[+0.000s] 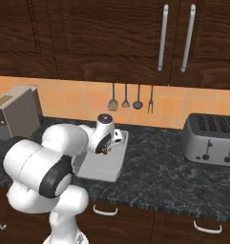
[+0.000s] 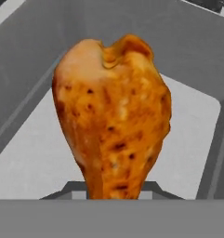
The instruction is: Place one garlic and one chicken drumstick in each tupperware on the nearby counter, to pack two identical lunches.
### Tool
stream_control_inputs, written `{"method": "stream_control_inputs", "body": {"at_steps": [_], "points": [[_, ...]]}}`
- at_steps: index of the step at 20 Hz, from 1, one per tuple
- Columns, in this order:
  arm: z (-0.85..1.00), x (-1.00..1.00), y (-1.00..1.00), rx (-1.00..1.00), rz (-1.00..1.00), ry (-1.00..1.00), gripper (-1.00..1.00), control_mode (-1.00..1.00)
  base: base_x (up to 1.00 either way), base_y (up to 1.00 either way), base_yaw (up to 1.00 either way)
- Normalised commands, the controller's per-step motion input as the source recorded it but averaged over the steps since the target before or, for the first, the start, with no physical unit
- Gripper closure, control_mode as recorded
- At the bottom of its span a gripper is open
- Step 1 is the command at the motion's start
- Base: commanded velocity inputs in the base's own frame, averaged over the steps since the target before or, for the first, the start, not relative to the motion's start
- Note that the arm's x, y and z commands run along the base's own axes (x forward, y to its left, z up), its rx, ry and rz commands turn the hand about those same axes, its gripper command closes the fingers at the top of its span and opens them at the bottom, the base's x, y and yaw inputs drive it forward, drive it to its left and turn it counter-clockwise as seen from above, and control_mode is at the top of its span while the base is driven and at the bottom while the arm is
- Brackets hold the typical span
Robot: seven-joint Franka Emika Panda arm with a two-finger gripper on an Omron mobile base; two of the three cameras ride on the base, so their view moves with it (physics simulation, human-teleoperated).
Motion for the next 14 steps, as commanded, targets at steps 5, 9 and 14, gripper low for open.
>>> {"method": "stream_control_inputs", "body": {"at_steps": [5, 9, 14], "points": [[-0.43, 0.48, -0.20, 0.00, 0.00, 0.05, -1.00, -1.00, 0.00, 0.00, 0.00], [0.07, -0.14, -0.04, 0.00, 0.00, -0.03, -1.00, -1.00, 0.00, 0.00, 0.00], [0.97, -0.61, 0.34, -0.04, -0.04, -0.22, -1.00, -1.00, 0.00, 0.00, 0.00]]}}
